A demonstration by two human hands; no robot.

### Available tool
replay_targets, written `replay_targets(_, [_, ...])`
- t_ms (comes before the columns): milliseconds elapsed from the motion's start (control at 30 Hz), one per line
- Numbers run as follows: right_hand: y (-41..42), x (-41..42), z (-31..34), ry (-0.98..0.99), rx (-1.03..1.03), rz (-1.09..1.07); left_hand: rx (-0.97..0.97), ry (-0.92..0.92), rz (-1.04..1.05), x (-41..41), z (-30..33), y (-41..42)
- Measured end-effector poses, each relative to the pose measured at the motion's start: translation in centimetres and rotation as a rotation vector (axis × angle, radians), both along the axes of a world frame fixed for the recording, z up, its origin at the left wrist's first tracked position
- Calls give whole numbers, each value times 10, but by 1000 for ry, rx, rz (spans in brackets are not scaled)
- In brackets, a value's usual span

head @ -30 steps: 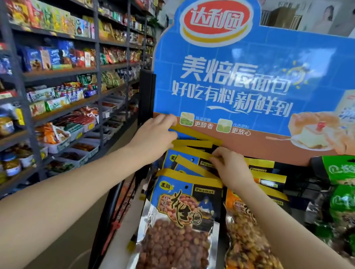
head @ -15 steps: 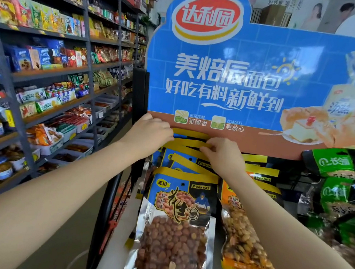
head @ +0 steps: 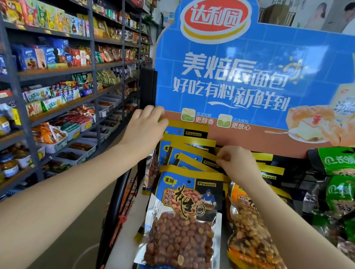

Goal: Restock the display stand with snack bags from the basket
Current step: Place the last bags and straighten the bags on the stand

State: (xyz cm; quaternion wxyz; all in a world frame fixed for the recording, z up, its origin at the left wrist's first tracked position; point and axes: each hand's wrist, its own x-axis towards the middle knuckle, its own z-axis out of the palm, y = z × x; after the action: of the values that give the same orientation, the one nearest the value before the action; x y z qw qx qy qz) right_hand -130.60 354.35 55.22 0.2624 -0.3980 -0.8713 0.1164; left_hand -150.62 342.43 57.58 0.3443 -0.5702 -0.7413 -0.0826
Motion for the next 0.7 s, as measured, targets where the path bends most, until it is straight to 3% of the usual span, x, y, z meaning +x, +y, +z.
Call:
replay_targets(67, [-2, -3, 4, 39, 6, 63, 47, 2, -150, 2, -1, -2])
replay_targets(133, [-6, -11, 7, 110, 11, 117, -114, -119, -236, 6, -3, -4])
replay_targets(200, [-10, -16, 8, 186, -29, 139, -272, -163, -164, 7, -6, -1])
replay_targets(300, [-13, -17, 7, 233, -88, 140, -257, -169, -169, 6, -11, 4])
replay_targets(567, [-6, -2, 0, -210, -75, 54, -216, -85, -87, -7, 4, 15])
replay_targets(700, [-6, 0, 0, -155, -110, 102, -251, -116, -132, 2, -2, 13])
